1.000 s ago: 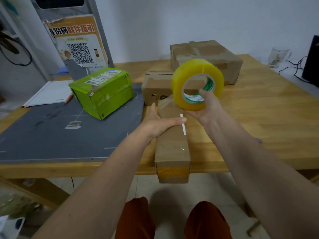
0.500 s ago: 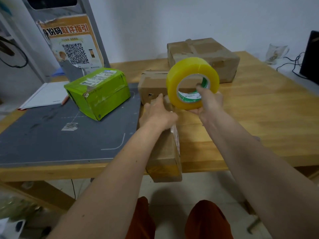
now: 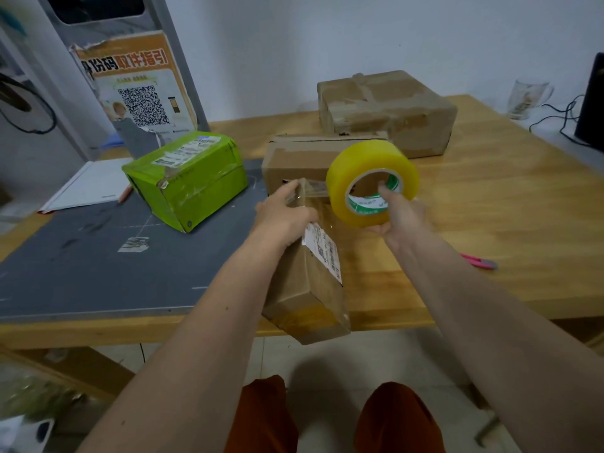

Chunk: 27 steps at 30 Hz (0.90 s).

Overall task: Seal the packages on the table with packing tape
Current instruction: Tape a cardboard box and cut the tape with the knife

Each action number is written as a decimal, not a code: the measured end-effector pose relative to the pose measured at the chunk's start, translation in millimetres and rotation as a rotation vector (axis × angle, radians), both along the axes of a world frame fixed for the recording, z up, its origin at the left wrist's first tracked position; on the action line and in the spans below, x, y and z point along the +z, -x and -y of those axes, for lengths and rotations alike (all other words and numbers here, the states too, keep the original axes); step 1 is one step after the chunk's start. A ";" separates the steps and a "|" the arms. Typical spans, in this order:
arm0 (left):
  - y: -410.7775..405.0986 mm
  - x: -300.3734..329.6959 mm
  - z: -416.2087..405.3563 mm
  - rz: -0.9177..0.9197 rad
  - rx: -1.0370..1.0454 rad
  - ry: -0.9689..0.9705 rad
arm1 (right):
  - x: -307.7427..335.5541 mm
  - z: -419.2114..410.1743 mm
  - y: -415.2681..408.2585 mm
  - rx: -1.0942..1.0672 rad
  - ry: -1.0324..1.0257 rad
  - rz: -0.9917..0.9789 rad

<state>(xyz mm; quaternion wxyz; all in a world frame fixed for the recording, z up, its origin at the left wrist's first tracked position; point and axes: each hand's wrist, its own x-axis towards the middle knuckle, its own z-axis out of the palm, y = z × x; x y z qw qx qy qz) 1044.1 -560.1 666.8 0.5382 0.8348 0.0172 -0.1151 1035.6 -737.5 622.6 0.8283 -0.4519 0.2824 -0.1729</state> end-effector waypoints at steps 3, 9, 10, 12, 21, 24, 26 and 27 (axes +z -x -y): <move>-2.4 -6.1 0.3 -0.010 0.050 0.116 | 1.7 0.7 -3.4 0.016 0.012 0.001; -2.4 -15.6 7.5 -0.008 0.110 0.258 | -4.7 0.8 -6.3 0.027 -0.028 -0.016; -2.4 -15.8 8.5 0.001 0.112 0.254 | -5.4 0.8 -6.3 0.027 -0.045 -0.016; -1.7 -16.2 10.4 0.009 0.109 0.248 | -8.0 0.8 -7.1 0.038 -0.080 -0.020; -11.3 -12.4 16.4 0.282 -0.295 -0.426 | -17.3 16.9 -4.7 0.092 0.040 -0.220; -20.6 -4.2 16.0 0.349 -0.450 -0.585 | -14.9 23.5 -6.4 0.068 0.402 -0.323; -22.7 -2.6 16.3 0.379 -0.463 -0.743 | -11.6 28.2 -5.7 0.059 0.666 -0.364; -22.2 -3.6 16.7 0.383 -0.447 -0.798 | -11.3 29.6 -5.3 0.055 0.740 -0.372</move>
